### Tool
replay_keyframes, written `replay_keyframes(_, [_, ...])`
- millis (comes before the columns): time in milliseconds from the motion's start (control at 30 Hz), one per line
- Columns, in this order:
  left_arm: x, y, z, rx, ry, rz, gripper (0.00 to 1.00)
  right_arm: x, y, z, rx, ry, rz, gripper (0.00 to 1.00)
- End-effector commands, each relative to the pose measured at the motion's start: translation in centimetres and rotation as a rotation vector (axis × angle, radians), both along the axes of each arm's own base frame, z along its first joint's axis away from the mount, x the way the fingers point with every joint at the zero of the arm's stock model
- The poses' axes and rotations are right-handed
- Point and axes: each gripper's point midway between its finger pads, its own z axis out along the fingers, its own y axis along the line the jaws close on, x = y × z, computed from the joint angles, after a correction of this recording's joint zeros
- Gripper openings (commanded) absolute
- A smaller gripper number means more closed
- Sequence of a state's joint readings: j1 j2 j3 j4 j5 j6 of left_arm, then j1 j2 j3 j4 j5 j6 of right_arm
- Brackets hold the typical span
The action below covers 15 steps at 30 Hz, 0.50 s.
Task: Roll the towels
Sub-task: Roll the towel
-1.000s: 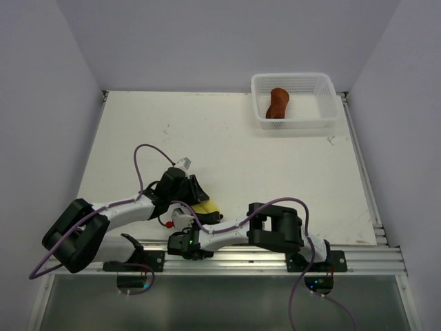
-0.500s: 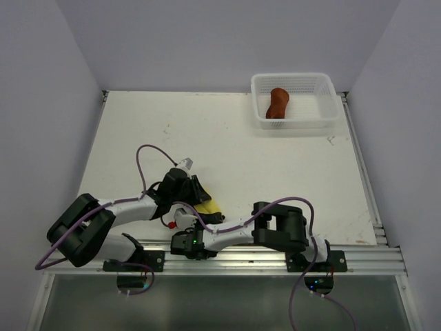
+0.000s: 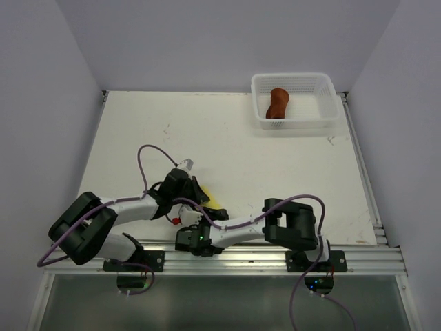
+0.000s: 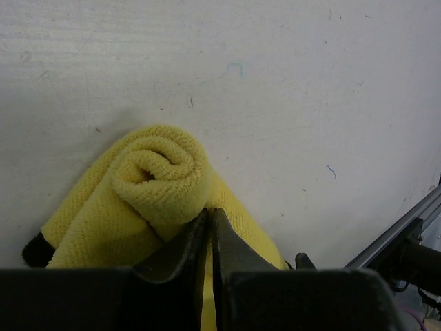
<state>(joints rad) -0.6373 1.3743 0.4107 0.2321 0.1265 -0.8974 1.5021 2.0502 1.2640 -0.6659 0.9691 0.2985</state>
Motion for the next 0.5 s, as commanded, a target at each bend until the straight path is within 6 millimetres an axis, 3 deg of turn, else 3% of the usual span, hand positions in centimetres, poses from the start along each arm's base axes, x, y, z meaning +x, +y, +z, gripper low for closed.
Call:
replay_keyframes(0, [-2.8,4.1,-5.3,0.217,0.119,0.012,0.11,-1.1,2.6,2.3,0.342,0.092,-0.079,0.49])
replay_keyframes(333, [-2.4,4.4,-5.5,0.245,0.113,0.014,0.1,-2.1,2.3,4.7,0.509,0.155,-0.056,0.56])
replay_keyframes(433, [-2.2,4.2,-5.3,0.242,0.108,0.013,0.1,-2.5,1.9,6.0,0.584,0.18,-0.056,0.56])
replay_keyframes(467, [-2.2,4.1,-5.3,0.24,0.106,0.011,0.1,-2.5,2.0,7.5,0.644,0.179,-0.053,0.56])
